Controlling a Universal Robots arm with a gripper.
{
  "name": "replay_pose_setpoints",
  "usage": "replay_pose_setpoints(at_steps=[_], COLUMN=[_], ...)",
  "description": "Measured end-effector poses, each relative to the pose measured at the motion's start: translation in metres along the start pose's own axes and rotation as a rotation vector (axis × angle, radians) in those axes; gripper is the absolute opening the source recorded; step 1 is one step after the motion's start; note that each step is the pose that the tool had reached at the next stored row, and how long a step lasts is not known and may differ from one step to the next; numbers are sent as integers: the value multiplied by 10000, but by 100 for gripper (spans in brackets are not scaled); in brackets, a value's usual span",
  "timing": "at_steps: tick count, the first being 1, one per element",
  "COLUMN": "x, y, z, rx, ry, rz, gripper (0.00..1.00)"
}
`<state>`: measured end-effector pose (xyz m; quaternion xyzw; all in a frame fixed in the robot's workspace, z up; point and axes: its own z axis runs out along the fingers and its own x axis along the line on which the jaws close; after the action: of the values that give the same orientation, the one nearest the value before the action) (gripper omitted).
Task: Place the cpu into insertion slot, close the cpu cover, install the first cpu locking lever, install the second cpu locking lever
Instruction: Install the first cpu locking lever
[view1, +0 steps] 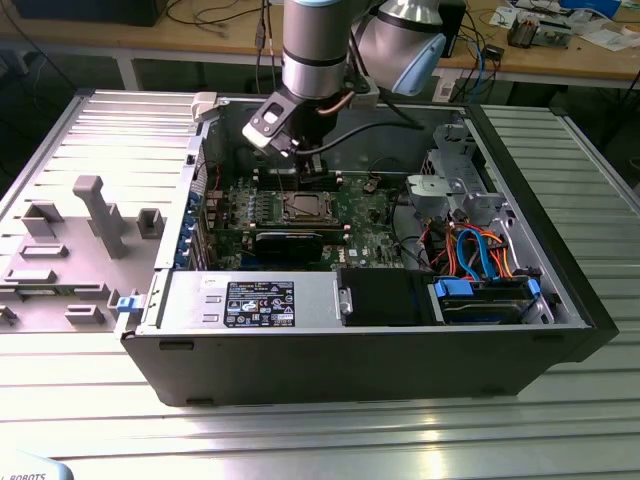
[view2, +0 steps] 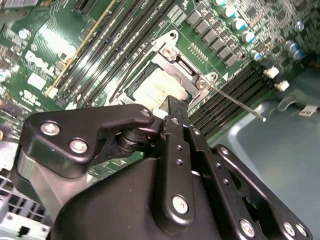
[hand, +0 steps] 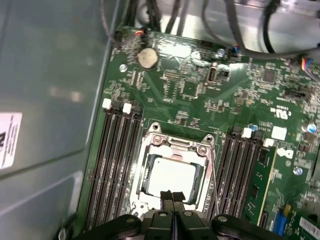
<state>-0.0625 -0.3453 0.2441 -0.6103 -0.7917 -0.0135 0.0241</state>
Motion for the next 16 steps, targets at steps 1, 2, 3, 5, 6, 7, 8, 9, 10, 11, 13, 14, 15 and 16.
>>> replay_pose_setpoints(at_steps=[1,2,3,5,6,7,8,9,10,11,13,14,15,16], x=[0,0,0,0,0,0,0,0,0,0,0,0,0,0], y=[0,0,0,0,0,0,0,0,0,0,0,0,0,0], z=[0,0,0,0,0,0,0,0,0,0,0,0,0,0], rx=[9,19,30,43,45,45,45,45,45,45,45,45,45,45], ry=[-1,-2,-4,-6,-7,-6,-6,-6,-6,-6,-7,-6,-6,-7], rz=[-173,-353,-552,-798,-817,-818,-820,-820,-821,-821,-821,-821,-822,-822], gripper=[11,11,11,11,11,11,11,11,11,11,11,11,11,11])
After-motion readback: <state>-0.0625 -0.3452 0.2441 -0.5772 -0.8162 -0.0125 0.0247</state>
